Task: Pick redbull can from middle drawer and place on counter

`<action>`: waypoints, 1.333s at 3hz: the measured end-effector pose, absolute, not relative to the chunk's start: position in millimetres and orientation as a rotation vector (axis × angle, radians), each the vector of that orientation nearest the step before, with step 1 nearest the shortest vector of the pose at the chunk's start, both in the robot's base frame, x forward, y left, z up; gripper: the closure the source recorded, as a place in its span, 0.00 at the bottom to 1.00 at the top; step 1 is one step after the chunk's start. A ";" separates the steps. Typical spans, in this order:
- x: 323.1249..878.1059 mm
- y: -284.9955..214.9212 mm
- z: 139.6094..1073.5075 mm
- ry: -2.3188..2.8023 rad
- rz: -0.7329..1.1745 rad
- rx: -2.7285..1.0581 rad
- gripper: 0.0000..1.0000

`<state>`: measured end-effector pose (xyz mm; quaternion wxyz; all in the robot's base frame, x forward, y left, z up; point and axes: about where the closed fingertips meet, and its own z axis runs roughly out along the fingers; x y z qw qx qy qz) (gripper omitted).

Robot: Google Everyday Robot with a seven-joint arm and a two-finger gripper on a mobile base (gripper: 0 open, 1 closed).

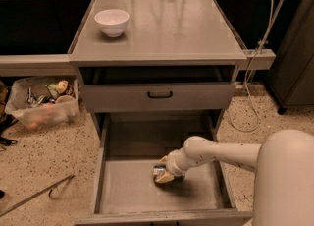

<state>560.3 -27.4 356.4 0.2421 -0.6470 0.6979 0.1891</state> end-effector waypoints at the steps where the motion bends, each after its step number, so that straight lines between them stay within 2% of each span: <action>1: 556.4 -22.5 382.3 1.914 0.535 -1.773 0.88; 2: 555.3 -12.8 457.3 1.843 0.547 -1.784 1.00; 3: 556.7 8.4 547.7 1.707 0.595 -1.780 1.00; 4: 556.6 8.7 547.9 1.707 0.595 -1.782 1.00</action>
Offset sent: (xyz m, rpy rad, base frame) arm -0.0013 0.0288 0.2129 0.0965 -0.0846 0.0872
